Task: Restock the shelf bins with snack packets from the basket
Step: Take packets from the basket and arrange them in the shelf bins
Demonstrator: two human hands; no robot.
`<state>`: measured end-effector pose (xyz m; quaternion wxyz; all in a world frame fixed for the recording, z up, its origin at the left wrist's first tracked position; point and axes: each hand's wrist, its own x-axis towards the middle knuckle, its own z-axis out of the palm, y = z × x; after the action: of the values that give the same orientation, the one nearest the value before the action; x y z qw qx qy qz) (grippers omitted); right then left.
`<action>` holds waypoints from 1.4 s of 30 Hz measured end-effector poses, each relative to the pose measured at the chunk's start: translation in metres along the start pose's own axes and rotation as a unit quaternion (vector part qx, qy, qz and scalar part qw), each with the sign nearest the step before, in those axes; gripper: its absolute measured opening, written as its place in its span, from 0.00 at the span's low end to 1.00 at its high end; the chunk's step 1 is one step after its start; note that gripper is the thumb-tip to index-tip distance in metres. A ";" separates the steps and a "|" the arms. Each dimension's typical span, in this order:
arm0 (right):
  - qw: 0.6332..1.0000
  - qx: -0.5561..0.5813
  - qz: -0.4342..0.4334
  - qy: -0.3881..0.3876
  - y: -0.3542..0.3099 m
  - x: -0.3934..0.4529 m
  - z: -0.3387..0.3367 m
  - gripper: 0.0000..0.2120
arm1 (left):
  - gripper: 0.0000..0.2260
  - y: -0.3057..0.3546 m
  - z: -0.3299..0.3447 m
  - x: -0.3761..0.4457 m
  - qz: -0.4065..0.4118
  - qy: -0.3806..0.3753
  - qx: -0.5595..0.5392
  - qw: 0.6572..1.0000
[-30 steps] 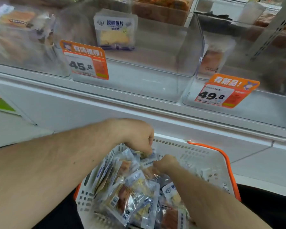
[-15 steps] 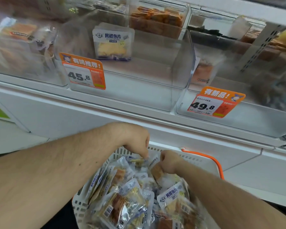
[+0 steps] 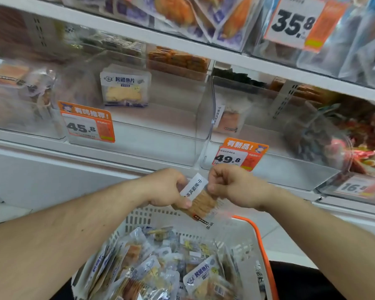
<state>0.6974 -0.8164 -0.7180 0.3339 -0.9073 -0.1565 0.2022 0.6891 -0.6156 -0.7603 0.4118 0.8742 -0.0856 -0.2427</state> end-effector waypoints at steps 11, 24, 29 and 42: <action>0.984 -0.135 0.000 0.114 -0.027 -0.029 -0.030 0.09 | 0.07 0.051 -0.006 -0.011 0.108 0.134 0.002 0.985; 0.861 -0.346 -0.053 0.370 -0.051 -0.037 -0.114 0.09 | 0.18 0.064 -0.047 0.032 0.135 0.345 0.212 0.904; 0.860 -0.387 -0.009 0.333 -0.029 0.014 -0.123 0.06 | 0.12 0.065 -0.042 0.047 0.089 0.330 0.173 0.924; 0.882 -0.423 0.076 0.196 0.000 0.136 -0.129 0.01 | 0.18 0.064 -0.037 0.054 0.057 0.368 0.166 0.913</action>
<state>0.8769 -0.8292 -0.6637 -0.0737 -0.9925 -0.0887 -0.0405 0.7577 -0.6506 -0.7105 0.2760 0.9510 -0.0169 0.1384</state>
